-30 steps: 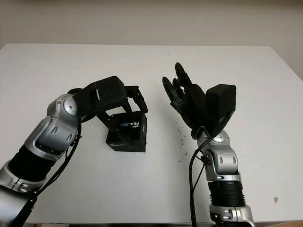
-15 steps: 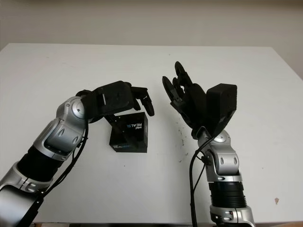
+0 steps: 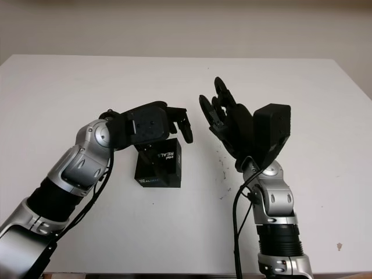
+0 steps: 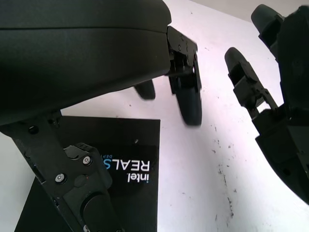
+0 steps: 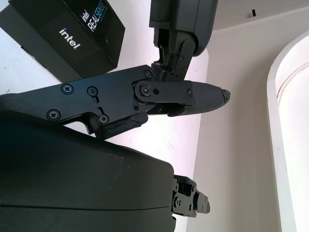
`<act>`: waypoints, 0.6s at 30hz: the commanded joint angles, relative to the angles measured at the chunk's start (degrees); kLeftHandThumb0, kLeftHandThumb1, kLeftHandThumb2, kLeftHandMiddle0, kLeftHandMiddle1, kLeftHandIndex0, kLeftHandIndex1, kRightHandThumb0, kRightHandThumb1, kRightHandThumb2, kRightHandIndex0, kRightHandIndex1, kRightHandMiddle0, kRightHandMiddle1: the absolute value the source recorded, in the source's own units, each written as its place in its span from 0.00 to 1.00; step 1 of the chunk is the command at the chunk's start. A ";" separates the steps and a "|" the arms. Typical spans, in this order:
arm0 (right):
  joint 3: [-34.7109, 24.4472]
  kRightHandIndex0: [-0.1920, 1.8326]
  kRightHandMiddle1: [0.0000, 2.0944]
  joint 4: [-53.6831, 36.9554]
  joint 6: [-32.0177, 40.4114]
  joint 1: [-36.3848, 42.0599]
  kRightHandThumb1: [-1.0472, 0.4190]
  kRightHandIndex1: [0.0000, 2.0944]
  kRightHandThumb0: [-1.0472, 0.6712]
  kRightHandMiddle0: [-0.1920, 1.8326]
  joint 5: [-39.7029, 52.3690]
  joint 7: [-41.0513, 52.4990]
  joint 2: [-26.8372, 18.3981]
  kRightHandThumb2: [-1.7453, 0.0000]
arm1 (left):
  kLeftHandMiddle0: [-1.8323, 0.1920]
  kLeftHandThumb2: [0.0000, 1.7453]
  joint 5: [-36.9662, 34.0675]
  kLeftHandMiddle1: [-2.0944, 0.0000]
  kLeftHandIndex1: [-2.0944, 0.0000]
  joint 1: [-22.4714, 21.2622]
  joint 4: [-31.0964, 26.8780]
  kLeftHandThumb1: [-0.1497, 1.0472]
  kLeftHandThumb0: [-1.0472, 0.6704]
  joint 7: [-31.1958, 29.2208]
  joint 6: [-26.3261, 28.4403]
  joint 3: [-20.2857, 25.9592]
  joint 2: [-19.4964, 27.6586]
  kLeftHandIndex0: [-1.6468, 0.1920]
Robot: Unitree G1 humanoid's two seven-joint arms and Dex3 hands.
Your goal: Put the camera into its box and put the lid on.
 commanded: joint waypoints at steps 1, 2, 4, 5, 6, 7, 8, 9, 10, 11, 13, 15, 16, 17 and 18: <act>-0.07 0.02 0.03 -1.11 0.28 0.17 0.00 0.03 0.26 0.04 0.31 0.05 -0.05 0.79 | 0.87 0.17 -0.04 0.85 0.74 2.28 -0.27 1.00 0.29 -0.24 1.33 -1.18 -1.20 0.95; -0.07 0.02 0.03 -1.12 0.19 0.19 0.00 0.03 0.26 0.04 0.34 0.11 -0.08 0.79 | 0.88 0.19 -0.10 0.91 0.80 2.45 -0.24 1.00 0.27 -0.15 1.99 -1.16 -1.56 0.96; -0.23 0.02 0.03 -1.42 0.43 0.22 0.00 0.02 0.25 0.04 0.38 -0.14 -0.08 0.80 | 0.91 0.25 -0.52 0.97 0.89 3.00 0.36 1.00 0.23 0.88 2.89 -0.55 -2.61 0.98; -0.26 0.02 0.03 -1.70 0.49 0.27 0.00 0.02 0.25 0.04 0.17 -0.51 -0.09 0.80 | 0.92 0.26 -1.13 0.98 0.90 3.22 0.95 1.00 0.22 1.67 3.03 0.20 -3.33 0.99; -0.26 0.03 0.03 -1.90 0.54 0.31 0.00 0.03 0.25 0.05 0.01 -0.80 -0.09 0.79 | 0.93 0.28 -1.63 0.98 0.92 3.34 1.35 1.00 0.21 2.26 3.10 0.71 -3.78 0.99; -0.28 0.03 0.03 -2.07 0.62 0.35 0.00 0.03 0.25 0.05 -0.05 -0.87 -0.22 0.79 | 0.94 0.29 -2.68 0.99 0.93 3.32 2.10 1.00 0.21 2.97 3.02 1.77 -4.53 1.00; -0.29 0.03 0.03 -2.19 0.70 0.38 0.00 0.03 0.26 0.05 -0.06 -0.91 -0.32 0.79 | 0.97 0.29 -3.47 0.99 0.96 3.30 2.64 1.00 0.20 3.49 2.93 2.50 -5.00 1.00; -0.39 0.03 0.03 -2.16 0.83 0.37 0.00 0.03 0.26 0.04 0.02 -0.93 -0.36 0.78 | 0.98 0.30 -4.26 0.99 0.98 3.18 3.22 1.00 0.20 4.03 2.67 3.23 -5.48 1.00; -0.54 0.02 0.03 -2.11 0.88 0.36 0.00 0.03 0.26 0.04 0.18 -0.89 -0.37 0.78 | 0.99 0.30 -5.02 0.99 0.99 2.96 3.84 1.00 0.20 4.67 2.56 3.96 -6.01 1.00; -0.64 0.02 0.02 -2.13 1.01 0.36 0.00 0.02 0.26 0.04 0.29 -0.92 -0.33 0.78 | 1.00 0.30 -5.97 1.00 1.00 2.68 4.38 1.00 0.20 5.24 2.83 4.88 -6.66 1.00; -0.77 0.02 0.02 -2.08 1.04 0.34 0.00 0.02 0.27 0.04 0.37 -1.17 -0.09 0.78 | 1.00 0.31 -7.38 1.00 1.00 1.81 5.40 1.00 0.18 6.22 3.10 6.26 -7.58 1.00; -0.66 0.02 0.02 -1.91 0.46 0.38 0.00 0.02 0.27 0.04 0.30 -1.03 -0.08 0.78 | 1.00 0.31 -9.17 1.00 1.00 0.80 5.78 1.00 0.18 6.62 3.24 8.05 -8.13 1.00; -0.71 0.02 0.03 -1.85 0.34 0.38 0.00 0.03 0.26 0.04 0.40 -0.95 -0.07 0.78 | 1.00 0.32 -10.52 1.00 1.00 0.48 5.90 1.00 0.18 6.78 3.08 9.40 -8.35 1.00; -0.75 0.02 0.03 -1.79 0.28 0.37 0.00 0.02 0.26 0.04 0.47 -0.90 -0.06 0.78 | 1.00 0.31 -11.53 1.00 1.00 0.30 6.01 1.00 0.17 6.91 2.93 10.29 -8.45 1.00; -0.76 0.02 0.03 -1.81 0.22 0.38 0.00 0.02 0.25 0.04 0.46 -0.90 -0.07 0.79 | 1.00 0.31 -12.39 1.00 1.00 0.18 5.95 1.00 0.17 7.01 2.66 11.02 -8.36 1.00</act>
